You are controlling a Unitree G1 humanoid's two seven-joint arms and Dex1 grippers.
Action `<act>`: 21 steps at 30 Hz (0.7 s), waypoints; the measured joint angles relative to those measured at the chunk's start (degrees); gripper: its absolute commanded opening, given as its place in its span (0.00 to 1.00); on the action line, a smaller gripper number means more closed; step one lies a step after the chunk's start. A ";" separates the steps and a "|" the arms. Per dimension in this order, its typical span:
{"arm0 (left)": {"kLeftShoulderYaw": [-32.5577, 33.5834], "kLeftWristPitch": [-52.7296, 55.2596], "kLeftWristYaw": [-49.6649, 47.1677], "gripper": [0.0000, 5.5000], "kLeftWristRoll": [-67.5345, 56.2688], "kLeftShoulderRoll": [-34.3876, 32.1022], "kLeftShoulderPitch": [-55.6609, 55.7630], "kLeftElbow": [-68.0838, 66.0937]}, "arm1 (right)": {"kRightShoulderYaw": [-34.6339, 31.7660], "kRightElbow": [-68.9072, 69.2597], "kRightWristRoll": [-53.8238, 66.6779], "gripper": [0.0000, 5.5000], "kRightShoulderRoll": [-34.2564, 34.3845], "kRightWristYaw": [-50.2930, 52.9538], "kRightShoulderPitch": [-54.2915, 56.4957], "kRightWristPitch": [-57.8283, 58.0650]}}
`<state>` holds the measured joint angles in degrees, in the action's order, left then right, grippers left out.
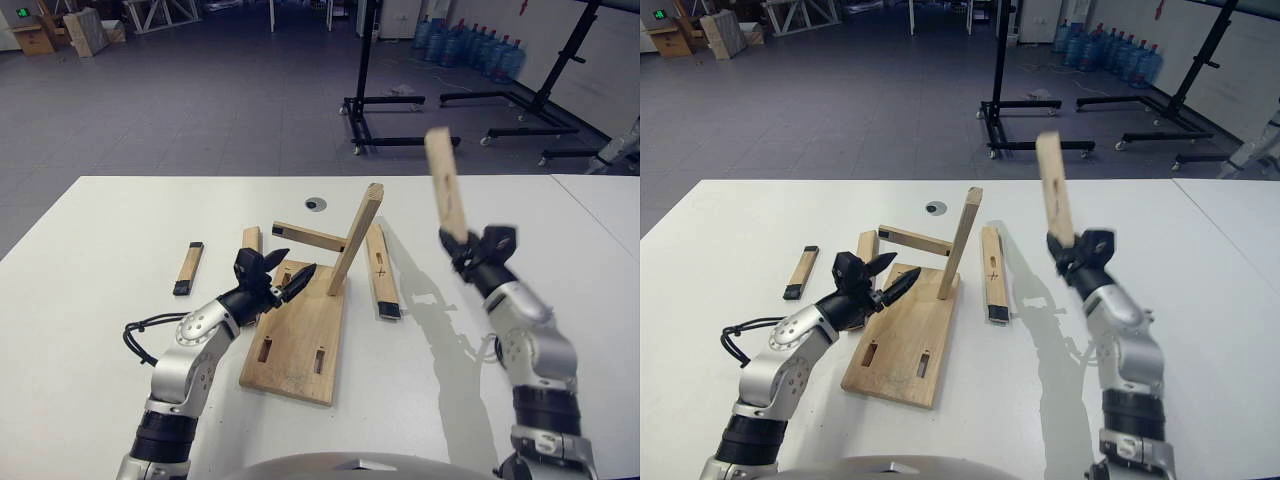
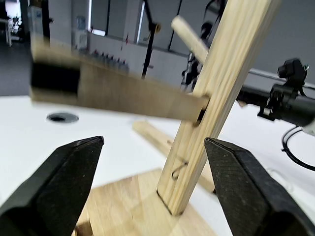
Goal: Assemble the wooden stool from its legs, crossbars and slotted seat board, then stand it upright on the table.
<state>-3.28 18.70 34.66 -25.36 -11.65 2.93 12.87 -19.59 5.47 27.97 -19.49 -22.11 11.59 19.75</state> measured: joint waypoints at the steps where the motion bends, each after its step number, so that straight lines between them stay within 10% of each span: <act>1: 0.69 0.15 0.64 0.68 -1.43 -0.07 0.08 0.58 | -1.07 2.14 4.70 0.36 -0.69 -2.80 0.60 1.10; 6: 3.39 5.93 6.35 0.71 -15.05 -1.40 -0.43 6.34 | -2.98 17.00 34.44 0.36 -5.83 -17.93 0.50 13.79; 21: 6.58 15.54 7.99 0.85 -39.55 -1.24 0.36 11.55 | 19.38 13.87 28.14 0.36 -6.59 -37.35 -2.75 16.36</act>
<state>3.30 34.24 42.65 -64.91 -12.88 3.28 24.42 -0.21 19.34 56.11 -26.08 -59.46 8.83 36.11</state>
